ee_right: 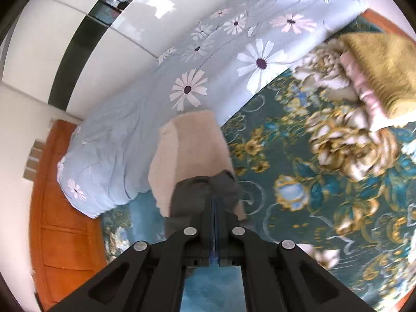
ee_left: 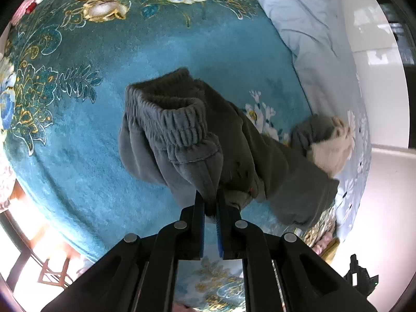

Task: Fold clothes

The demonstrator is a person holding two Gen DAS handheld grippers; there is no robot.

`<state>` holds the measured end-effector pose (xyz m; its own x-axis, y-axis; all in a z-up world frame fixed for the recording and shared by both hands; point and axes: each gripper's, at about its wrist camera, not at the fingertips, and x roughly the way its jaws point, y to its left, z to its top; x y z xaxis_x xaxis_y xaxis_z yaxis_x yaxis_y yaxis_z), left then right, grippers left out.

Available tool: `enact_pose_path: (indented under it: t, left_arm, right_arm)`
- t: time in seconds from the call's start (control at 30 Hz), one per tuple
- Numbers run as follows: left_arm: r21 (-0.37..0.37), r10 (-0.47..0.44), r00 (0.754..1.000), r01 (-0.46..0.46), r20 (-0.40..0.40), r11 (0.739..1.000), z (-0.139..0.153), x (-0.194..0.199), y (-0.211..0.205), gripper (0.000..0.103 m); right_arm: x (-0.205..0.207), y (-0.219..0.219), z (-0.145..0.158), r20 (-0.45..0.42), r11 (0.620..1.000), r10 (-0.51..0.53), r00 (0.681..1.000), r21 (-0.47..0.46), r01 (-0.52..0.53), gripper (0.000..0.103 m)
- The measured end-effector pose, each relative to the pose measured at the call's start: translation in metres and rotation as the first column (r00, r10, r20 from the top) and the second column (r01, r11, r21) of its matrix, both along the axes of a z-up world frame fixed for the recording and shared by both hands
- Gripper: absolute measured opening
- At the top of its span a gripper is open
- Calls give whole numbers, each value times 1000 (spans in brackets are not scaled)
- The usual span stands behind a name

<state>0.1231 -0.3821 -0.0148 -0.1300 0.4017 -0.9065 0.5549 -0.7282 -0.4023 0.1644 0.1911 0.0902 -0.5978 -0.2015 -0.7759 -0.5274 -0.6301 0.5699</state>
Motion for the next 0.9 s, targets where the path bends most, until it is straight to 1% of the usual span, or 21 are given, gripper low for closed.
enact_pose_path:
  t: [0.07,0.1,0.13,0.2,0.27,0.3,0.33,0.37,0.4,0.43,0.5,0.57,0.7,0.73,0.77,0.8,0.9]
  left_arm:
    - [7,26,1000,-26,16,1000,-4,6,-4,7]
    - [10,40,999,-40,26,999,-5,9,-6,7]
    - [12,54,998,-55,35,998,-7,12,-8,7]
    - [15,78,996,-79,49,997,-10,18,-11,7]
    - [8,81,996,-81,42,997,-7,24,-10,7]
    - [3,80,996,-80,37,997,-6,26,-11,7]
    - [-4,75,997,-75,29,997,-4,26,-12,7]
    - [-11,71,997,-71,21,997,-2,25,-13,7]
    - [-15,69,997,-69,15,998,-2,25,-15,7]
    - [-19,68,998,-67,12,998,-1,24,-17,7]
    - [-26,69,997,-69,19,997,-3,23,-21,7]
    - [-32,75,996,-74,45,997,-10,24,-23,7]
    - [-6,124,988,-124,96,992,-26,27,-27,7]
    - [12,146,984,-148,103,989,-29,28,-28,9]
    - [28,166,980,-170,107,985,-32,27,-30,14]
    - [40,184,977,-189,104,981,-32,26,-32,25]
    - [70,231,970,-236,75,969,-31,17,-35,46]
  right_arm:
    - [5,-1,0,2,1000,14,1000,-6,-14,1]
    - [6,-4,-4,7,1000,26,1000,-17,-26,4]
    - [5,-10,-8,16,999,42,999,-26,-42,4]
    - [-3,-26,-22,48,996,91,995,-24,-90,4]
    - [-12,-40,-39,102,990,139,985,-1,-139,5]
    - [-17,-47,-47,129,986,162,978,10,-165,10]
    - [-22,-54,-55,151,981,188,970,19,-193,22]
    - [-26,-60,-62,172,975,214,962,28,-222,31]
    - [-31,-66,-68,184,969,236,954,30,-245,48]
    - [-36,-71,-74,195,963,258,946,31,-269,55]
    - [-46,-81,-82,213,950,297,931,35,-311,57]
    - [-61,-92,-94,252,930,341,906,50,-364,61]
    - [-86,-109,-116,318,878,426,847,80,-471,68]
    - [-93,-114,-123,340,856,455,823,89,-510,68]
    - [-97,-117,-127,357,840,472,806,94,-534,69]
    - [-102,-121,-132,374,824,489,788,99,-558,69]
    - [-113,-130,-148,423,778,531,734,99,-620,69]
